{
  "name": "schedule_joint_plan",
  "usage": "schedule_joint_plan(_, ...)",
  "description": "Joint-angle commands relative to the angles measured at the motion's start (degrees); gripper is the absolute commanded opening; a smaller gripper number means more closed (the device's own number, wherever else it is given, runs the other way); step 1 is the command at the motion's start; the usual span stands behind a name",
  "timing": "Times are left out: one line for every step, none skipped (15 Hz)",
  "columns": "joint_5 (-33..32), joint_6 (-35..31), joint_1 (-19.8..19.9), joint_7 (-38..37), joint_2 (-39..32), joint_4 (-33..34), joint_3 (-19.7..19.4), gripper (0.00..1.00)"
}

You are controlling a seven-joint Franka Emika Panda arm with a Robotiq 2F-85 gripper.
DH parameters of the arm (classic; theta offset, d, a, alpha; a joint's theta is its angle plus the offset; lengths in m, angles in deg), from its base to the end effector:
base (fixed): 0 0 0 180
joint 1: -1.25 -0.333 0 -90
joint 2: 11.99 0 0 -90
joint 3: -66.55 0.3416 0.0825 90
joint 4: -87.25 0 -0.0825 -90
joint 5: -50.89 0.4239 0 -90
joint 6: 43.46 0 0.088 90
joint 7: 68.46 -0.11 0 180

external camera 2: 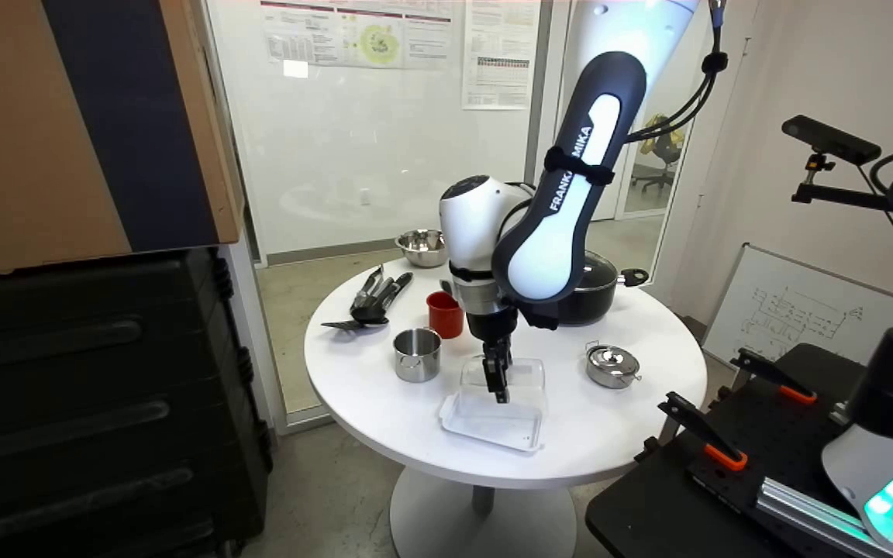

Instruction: Pick up the plastic lunch box and put it on the white lid. Pick up the lid from the table and put it on the silver pot. Pick up the lid from the other silver pot and put it on the table.

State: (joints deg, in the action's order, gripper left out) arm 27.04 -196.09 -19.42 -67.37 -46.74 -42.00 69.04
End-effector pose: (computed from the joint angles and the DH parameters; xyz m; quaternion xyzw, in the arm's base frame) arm 0.4737 0.2178 0.0567 0.9137 0.3900 -0.0806 0.0809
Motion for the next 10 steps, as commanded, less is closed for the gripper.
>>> schedule_joint_plan(0.77, 0.52, 0.21, -0.55, 2.11, -2.24, 1.21, 0.64)
schedule_joint_plan(0.97, 0.22, 0.38, -0.49, 2.34, -2.86, 1.53, 0.64)
schedule_joint_plan(1.11, -0.15, 0.52, -0.44, 2.54, -3.43, 1.81, 0.64)
schedule_joint_plan(1.39, -0.54, 0.75, -0.3, 2.74, -4.08, 2.22, 0.64)
schedule_joint_plan(1.59, -1.13, 0.95, -0.35, 3.16, -4.95, 2.45, 0.64)
schedule_joint_plan(2.0, -1.46, 1.3, -0.1, 3.36, -5.48, 2.86, 0.64)
schedule_joint_plan(2.51, -1.8, 1.7, 0.16, 3.47, -5.92, 3.31, 0.64)
schedule_joint_plan(3.09, -2.12, 2.12, 0.42, 3.64, -6.35, 3.78, 0.64)
schedule_joint_plan(3.68, -2.52, 2.52, 0.58, 3.85, -6.76, 4.21, 0.64)
schedule_joint_plan(4.56, -2.96, 3.16, 0.95, 4.0, -7.11, 4.83, 0.64)
